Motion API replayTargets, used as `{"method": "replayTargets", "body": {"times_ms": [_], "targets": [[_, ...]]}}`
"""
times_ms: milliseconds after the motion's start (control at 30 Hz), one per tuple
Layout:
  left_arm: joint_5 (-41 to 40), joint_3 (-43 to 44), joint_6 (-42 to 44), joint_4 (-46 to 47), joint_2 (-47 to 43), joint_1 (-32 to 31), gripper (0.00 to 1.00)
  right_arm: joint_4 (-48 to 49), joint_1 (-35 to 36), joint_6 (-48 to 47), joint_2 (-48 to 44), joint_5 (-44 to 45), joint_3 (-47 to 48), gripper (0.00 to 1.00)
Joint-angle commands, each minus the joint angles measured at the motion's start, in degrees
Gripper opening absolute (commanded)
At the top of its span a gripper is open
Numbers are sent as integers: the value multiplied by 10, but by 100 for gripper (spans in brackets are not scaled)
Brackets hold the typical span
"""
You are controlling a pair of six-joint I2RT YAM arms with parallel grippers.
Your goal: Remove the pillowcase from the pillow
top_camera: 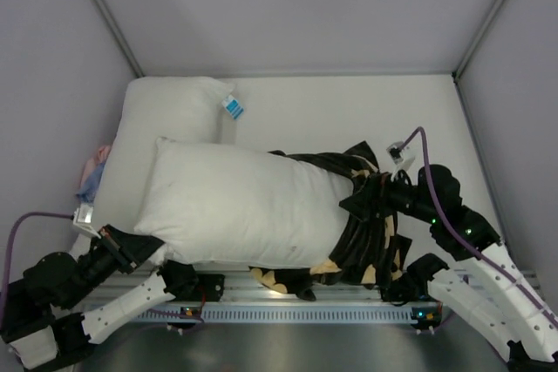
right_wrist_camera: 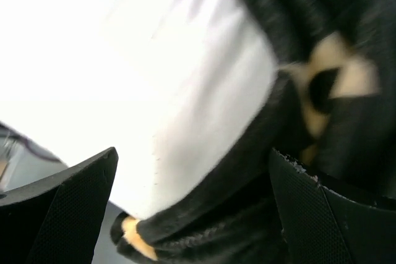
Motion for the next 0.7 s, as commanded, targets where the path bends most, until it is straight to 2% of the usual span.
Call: {"method": "replayTargets", "body": {"times_ms": [0,67,100,133,200,233,300,333,400,433,500,533,667], "targets": [[-7,-42,-5,32,2,4,0,44,48,84,-27,-74,-83,99],[-7,-62,-5,36,2,4,0,69,80,111,-33,-53,-129,100],[-7,-66,-6,38,1,4,0,82,124,115,-31,-31,-141,100],[-8,-70,-7,40,2,3,0,85,147,118,-11,29,-151,99],[-4,-79,-9,42,2,4,0,110,214,118,30,95,-154,99],[-2,-82,-8,44,2,3,0,123,229,116,97,142,-150,99],[2,-86,-12,44,1,3,0,163,240,93,176,171,-119,99],[6,-88,-14,45,2,4,0,178,239,86,253,212,-103,99],[15,-92,-16,45,1,5,0,215,221,55,329,243,-42,100],[20,-94,-16,45,2,6,0,230,211,46,406,249,20,99],[31,-100,-19,45,1,12,0,232,180,20,479,243,90,100],[37,-103,-21,45,1,14,0,230,173,14,538,238,159,99],[58,-113,-12,45,1,28,0,201,145,0,636,220,305,100]]}}
